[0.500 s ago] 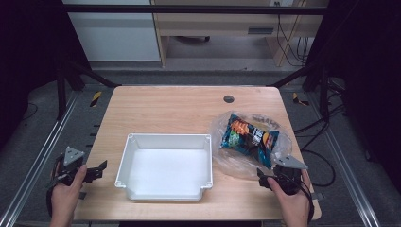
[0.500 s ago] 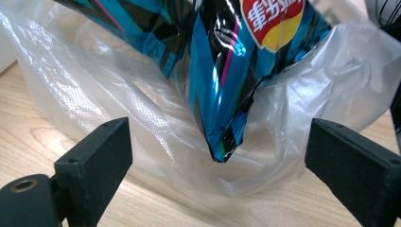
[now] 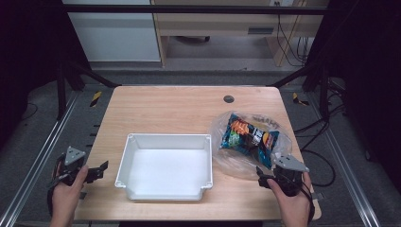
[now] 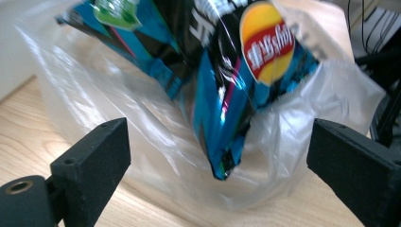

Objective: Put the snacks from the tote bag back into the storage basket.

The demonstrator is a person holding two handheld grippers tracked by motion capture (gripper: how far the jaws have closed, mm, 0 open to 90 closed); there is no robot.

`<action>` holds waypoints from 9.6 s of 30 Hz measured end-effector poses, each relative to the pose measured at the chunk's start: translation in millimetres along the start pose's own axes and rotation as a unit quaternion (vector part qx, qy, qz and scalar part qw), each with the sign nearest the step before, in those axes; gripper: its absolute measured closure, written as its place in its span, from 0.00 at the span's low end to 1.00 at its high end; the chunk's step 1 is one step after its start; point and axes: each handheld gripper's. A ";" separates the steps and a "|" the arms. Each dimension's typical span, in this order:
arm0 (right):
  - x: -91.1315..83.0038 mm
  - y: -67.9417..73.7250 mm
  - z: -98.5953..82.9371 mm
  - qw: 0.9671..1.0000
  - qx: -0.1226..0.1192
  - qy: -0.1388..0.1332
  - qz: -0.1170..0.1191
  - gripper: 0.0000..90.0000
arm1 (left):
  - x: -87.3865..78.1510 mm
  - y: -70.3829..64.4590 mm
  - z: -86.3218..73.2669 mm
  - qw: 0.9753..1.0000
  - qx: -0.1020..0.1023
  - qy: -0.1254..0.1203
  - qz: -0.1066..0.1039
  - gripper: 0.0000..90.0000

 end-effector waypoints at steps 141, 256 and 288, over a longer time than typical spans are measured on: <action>117.8 -42.0 116.4 0.944 -0.189 0.185 0.199 0.11 | 3.7 -2.0 -2.9 1.000 0.009 0.018 -0.008 0.04; -8.8 37.6 158.7 0.967 -0.203 -0.049 0.143 0.44 | 4.7 -3.2 -2.4 1.000 0.013 0.022 -0.013 0.04; 19.9 113.0 189.5 0.937 -0.275 -0.033 0.215 0.44 | 3.9 -2.6 -3.7 1.000 0.012 0.023 -0.010 0.04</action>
Point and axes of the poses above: each handheld gripper's, and its own axes: x roughly forward along the jaws, z roughly out of its top, y roughly to its left, and after that the axes turned 9 degrees about -x, right-handed
